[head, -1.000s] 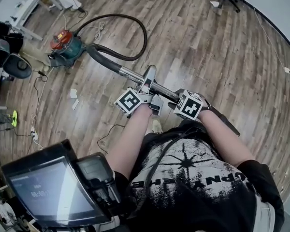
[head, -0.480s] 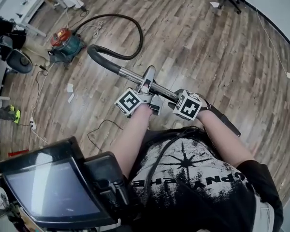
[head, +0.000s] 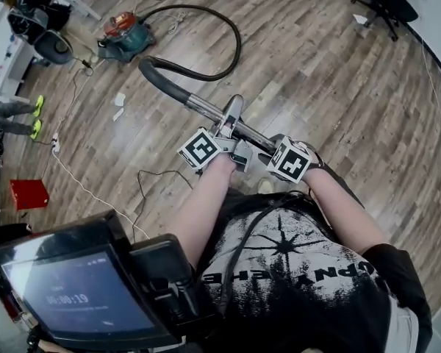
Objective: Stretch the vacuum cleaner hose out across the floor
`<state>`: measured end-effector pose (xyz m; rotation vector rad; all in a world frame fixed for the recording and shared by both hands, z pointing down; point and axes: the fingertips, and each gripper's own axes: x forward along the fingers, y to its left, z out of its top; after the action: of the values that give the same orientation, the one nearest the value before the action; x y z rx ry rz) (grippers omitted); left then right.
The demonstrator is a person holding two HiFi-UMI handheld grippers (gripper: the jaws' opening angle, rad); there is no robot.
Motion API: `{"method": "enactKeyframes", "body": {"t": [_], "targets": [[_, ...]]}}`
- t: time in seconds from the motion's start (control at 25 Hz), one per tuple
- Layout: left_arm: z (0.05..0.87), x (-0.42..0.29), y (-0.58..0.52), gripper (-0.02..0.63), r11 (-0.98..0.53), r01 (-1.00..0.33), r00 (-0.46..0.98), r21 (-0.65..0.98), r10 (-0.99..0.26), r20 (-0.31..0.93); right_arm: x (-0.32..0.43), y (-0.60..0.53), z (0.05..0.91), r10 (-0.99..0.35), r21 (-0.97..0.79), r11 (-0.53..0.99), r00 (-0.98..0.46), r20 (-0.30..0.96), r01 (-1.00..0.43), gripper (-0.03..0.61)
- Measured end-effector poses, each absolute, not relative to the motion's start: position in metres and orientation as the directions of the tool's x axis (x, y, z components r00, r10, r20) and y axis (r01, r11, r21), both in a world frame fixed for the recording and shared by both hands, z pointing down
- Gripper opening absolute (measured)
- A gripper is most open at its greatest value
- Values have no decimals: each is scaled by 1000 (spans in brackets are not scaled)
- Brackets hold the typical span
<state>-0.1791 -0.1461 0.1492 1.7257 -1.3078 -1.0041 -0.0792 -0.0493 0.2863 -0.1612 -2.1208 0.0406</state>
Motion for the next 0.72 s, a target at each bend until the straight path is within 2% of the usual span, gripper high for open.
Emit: {"method": "enactKeyframes", "body": {"t": [0.2, 0.32, 0.72], "targets": [[144, -188, -125, 40, -195, -341, 126, 920, -979, -161, -89, -33, 283, 155, -96, 985, -518, 841, 140, 81], [141, -202, -114, 40, -180, -418, 126, 890, -982, -140, -96, -24, 278, 161, -104, 985, -516, 841, 139, 81], [132, -195, -72, 40, -229, -393, 177, 890, -969, -171, -92, 20, 270, 110, -83, 994, -512, 852, 77, 83]]}}
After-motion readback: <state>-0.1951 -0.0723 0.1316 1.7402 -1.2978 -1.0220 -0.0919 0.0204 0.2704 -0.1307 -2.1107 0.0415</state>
